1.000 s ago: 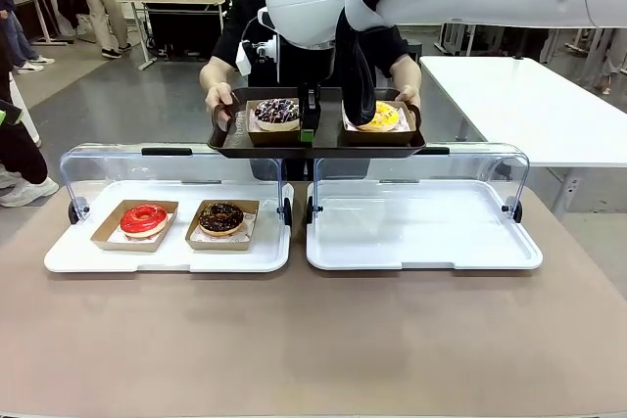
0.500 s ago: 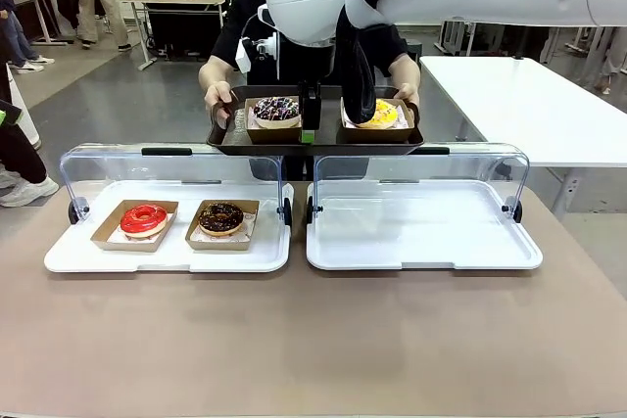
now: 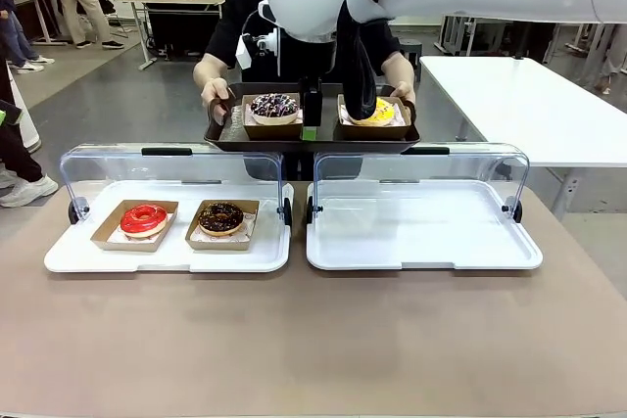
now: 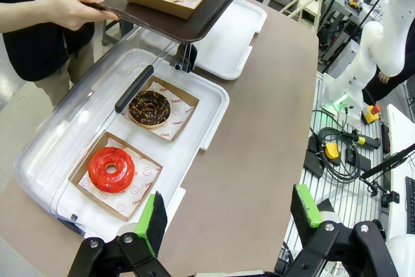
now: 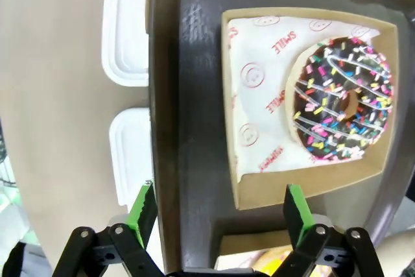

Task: Provide the desired donut to the person.
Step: Place the picked Paper togo box onto the Handle tray extended by the person.

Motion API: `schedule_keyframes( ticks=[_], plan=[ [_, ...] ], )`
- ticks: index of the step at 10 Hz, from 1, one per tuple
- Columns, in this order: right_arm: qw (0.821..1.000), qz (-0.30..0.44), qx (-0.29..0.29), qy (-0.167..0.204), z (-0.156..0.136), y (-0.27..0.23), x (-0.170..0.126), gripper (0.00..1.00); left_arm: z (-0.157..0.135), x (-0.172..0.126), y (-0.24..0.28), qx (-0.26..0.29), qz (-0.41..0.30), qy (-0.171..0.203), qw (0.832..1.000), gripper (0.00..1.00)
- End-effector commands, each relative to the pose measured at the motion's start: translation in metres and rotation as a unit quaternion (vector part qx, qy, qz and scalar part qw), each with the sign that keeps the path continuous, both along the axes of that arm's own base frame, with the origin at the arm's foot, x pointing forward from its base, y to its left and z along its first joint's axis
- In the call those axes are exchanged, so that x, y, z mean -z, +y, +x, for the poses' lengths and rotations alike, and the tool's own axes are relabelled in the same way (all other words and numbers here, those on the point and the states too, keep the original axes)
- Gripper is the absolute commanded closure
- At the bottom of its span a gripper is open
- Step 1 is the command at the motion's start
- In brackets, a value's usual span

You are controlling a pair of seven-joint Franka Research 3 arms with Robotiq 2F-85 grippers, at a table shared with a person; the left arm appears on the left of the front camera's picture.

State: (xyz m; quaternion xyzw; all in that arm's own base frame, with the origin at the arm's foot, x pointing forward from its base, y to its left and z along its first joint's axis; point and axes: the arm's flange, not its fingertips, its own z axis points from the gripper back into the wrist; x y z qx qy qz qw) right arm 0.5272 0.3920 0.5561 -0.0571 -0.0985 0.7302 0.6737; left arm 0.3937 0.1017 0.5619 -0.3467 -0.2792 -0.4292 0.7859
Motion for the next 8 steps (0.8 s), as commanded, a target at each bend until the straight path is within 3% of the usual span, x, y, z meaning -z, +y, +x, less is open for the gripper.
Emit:
schedule_keyframes(
  ticks=[1,2,4,6,8],
  plan=[
    [0.999,-0.018,-0.004,0.047,-0.028,-0.021,-0.026,0.00,0.000,-0.003,-0.001,-0.005,-0.009,0.004,1.000,0.00],
    [0.996,-0.031,-0.008,0.080,-0.046,-0.042,-0.041,0.00,0.000,-0.003,-0.001,-0.005,-0.009,0.004,1.000,0.00],
    [0.995,-0.030,-0.018,0.095,-0.080,-0.093,-0.073,0.00,0.000,-0.003,-0.001,-0.005,-0.009,0.004,1.000,0.00],
    [0.997,-0.018,0.008,0.073,-0.106,-0.158,-0.089,0.00,0.000,-0.003,-0.001,-0.005,-0.009,0.004,1.000,0.00],
    [0.998,-0.012,0.040,0.041,-0.113,-0.218,-0.087,0.00,0.000,-0.003,-0.001,-0.005,-0.009,0.004,1.000,0.00]
  ],
)
